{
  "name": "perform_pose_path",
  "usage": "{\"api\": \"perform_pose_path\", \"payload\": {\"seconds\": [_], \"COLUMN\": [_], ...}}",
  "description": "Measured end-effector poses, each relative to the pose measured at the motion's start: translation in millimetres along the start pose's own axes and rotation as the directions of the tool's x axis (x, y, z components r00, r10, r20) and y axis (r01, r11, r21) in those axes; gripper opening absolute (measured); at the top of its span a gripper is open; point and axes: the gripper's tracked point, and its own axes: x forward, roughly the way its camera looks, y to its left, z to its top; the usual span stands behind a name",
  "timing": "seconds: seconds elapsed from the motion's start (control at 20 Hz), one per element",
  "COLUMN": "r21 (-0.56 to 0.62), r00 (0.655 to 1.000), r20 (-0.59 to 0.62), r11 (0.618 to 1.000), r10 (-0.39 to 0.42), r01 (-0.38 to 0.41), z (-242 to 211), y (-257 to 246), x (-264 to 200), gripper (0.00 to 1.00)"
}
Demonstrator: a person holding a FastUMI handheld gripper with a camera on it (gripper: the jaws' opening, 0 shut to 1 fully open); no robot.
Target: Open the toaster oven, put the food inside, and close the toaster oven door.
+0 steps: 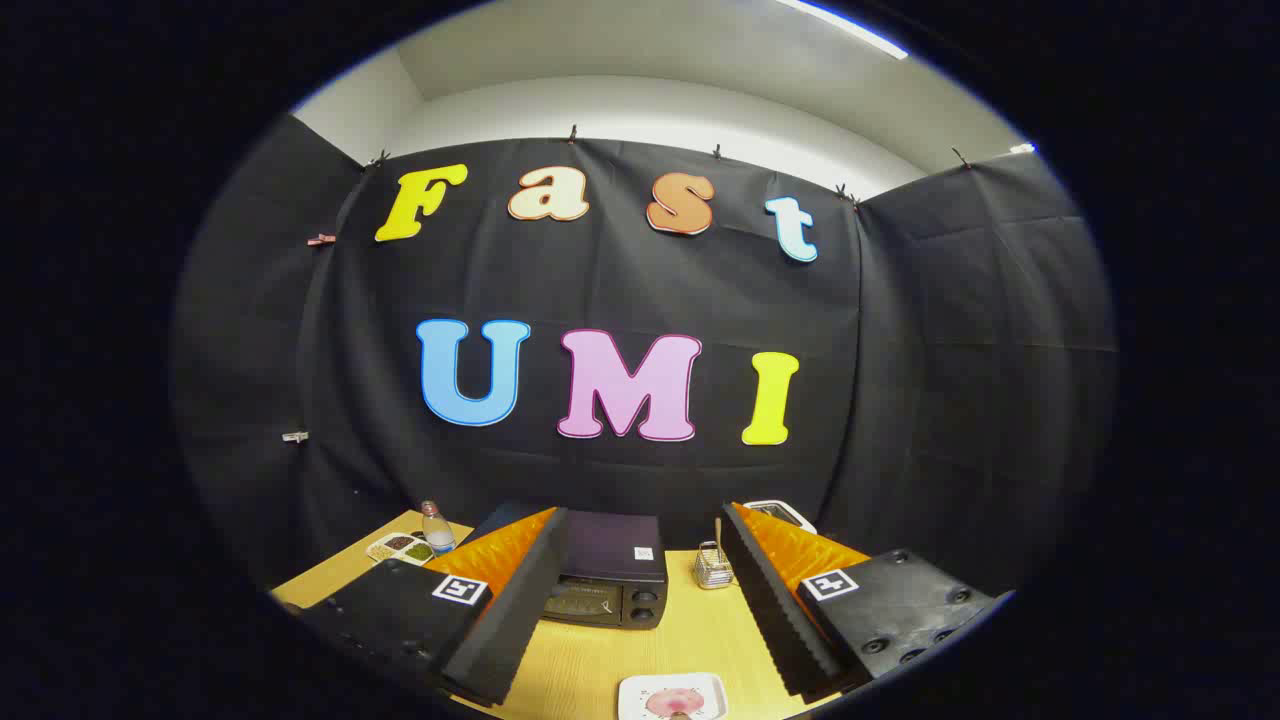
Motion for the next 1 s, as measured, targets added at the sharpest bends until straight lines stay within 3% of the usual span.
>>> {"api": "perform_pose_path", "payload": {"seconds": [1.0], "r21": [-0.028], "r00": [1.0], "r20": [-0.016], "r11": [1.0], "r10": [0.011], "r01": [-0.012], "z": [-10], "y": [3], "x": [22], "gripper": [0.98]}}
